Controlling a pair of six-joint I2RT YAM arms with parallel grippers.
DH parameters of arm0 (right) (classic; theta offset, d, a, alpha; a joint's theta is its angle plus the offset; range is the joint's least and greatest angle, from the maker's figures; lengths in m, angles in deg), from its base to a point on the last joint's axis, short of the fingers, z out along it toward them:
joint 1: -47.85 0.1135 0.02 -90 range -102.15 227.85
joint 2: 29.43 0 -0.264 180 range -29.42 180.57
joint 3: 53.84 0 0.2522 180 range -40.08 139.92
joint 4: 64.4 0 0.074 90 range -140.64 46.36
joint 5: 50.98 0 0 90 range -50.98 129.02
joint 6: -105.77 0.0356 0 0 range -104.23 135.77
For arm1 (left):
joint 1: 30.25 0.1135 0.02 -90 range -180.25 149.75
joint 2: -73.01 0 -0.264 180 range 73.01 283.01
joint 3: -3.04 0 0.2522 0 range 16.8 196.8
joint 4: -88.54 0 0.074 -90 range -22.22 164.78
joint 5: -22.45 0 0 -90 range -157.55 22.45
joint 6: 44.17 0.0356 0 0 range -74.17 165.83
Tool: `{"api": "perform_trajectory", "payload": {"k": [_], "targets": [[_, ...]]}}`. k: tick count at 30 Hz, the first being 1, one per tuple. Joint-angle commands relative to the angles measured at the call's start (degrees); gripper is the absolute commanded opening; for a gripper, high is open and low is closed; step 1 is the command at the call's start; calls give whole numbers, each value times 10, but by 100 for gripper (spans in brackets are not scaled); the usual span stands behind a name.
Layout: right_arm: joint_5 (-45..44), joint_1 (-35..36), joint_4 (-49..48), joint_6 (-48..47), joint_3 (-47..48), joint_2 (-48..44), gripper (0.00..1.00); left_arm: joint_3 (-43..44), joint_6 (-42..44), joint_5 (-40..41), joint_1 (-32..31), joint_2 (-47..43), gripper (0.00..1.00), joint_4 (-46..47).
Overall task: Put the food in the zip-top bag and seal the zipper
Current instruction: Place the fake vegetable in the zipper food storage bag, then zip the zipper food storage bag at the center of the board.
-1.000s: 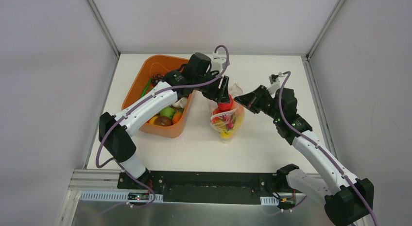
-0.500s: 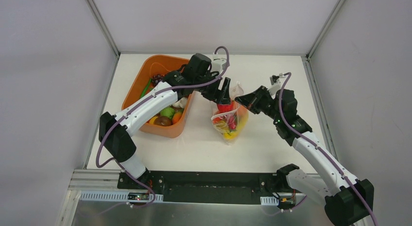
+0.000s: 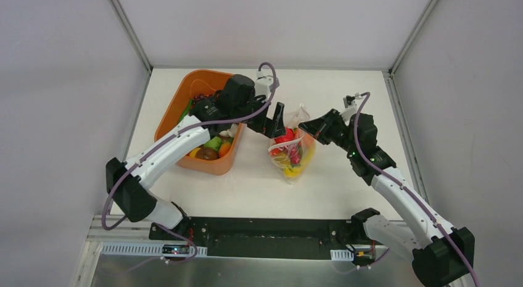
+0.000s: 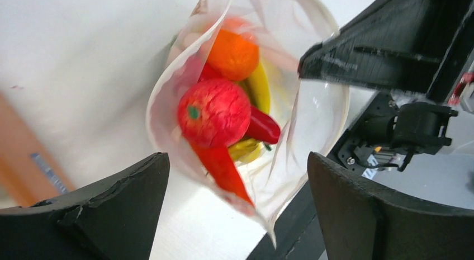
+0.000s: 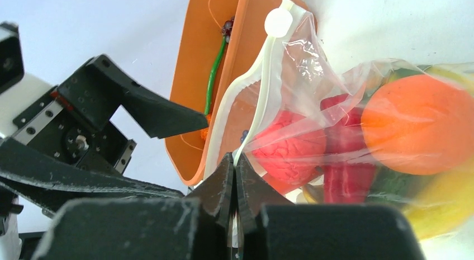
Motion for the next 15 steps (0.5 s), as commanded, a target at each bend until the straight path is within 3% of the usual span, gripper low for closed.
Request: {"api": "perform_trajectory", "payload": {"k": [1, 7, 15], "targets": [[-10, 0, -38, 2, 2, -7, 0, -63, 1, 87, -4, -75, 96, 36], [-12, 0, -38, 2, 4, -2, 0, -140, -26, 78, -10, -115, 99, 70], [-6, 0, -39, 3, 11, 8, 0, -161, -29, 5, -35, -107, 98, 118]]}}
